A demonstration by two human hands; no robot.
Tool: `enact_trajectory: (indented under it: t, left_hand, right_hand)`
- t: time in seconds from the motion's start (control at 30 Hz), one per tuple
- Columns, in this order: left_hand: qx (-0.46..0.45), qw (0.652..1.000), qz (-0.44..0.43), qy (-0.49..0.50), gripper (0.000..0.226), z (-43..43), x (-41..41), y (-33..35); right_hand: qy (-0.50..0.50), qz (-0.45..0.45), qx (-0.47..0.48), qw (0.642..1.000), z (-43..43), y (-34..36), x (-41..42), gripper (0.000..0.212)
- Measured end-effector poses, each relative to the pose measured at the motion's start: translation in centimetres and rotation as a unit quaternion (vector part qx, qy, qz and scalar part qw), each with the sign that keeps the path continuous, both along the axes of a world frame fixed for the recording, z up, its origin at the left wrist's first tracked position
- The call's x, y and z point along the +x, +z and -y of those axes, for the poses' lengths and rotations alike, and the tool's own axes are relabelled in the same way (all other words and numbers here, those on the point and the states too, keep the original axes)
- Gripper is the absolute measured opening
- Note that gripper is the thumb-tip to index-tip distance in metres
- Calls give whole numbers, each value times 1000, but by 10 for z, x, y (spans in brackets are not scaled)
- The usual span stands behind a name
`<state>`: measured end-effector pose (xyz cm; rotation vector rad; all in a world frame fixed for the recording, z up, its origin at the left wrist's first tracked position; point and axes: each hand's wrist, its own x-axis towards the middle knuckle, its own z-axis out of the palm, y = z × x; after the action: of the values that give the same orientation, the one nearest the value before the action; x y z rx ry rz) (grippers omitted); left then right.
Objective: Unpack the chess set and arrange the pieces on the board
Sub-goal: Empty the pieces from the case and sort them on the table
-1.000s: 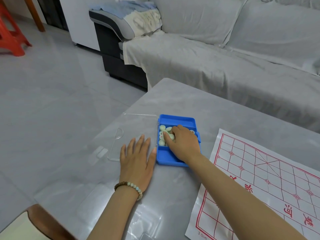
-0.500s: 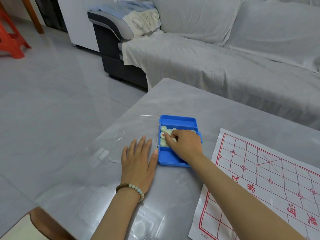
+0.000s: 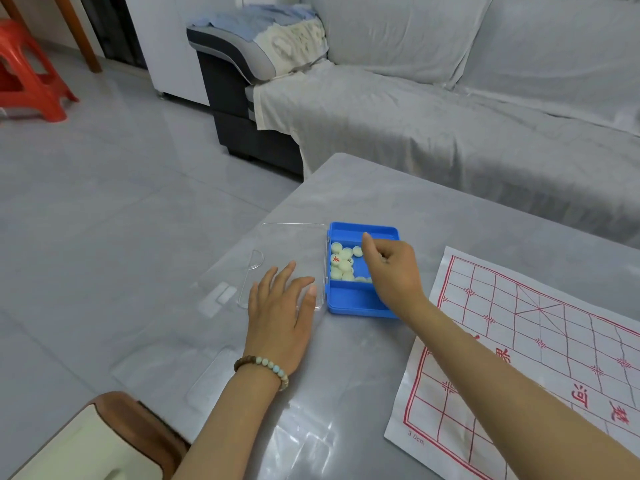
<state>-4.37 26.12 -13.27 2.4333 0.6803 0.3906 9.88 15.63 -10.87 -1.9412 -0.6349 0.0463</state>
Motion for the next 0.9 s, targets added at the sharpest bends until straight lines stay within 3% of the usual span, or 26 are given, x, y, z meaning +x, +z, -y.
enact_trajectory:
  t: [0.13, 0.27, 0.43, 0.57, 0.7, 0.8, 0.9]
  left_hand:
    - [-6, 1000, 19, -4, 56, 1, -17, 0]
    - [7, 1000, 6, -17, 54, 6, -33, -3]
    - [21, 999, -12, -46, 47, 16, -54, -6]
    - [31, 997, -25, -73, 52, 25, -64, -11]
    - [31, 988, -25, -148, 66, 42, -64, -13]
    - [94, 969, -51, -222, 68, 62, -52, -11]
    - [172, 942, -121, -261, 53, 80, -42, -16]
  right_hand:
    - [79, 28, -79, 993, 26, 1, -63, 53]
    - [160, 160, -276, 934, 45, -26, -103, 45]
    - [182, 242, -266, 915, 52, -45, -103, 29]
    - [193, 188, -234, 934, 65, -39, -101, 18]
    - [143, 85, -185, 969, 101, -23, -99, 30]
    - [112, 113, -257, 953, 132, -28, -95, 41]
    - [128, 113, -331, 928, 149, -38, -99, 54]
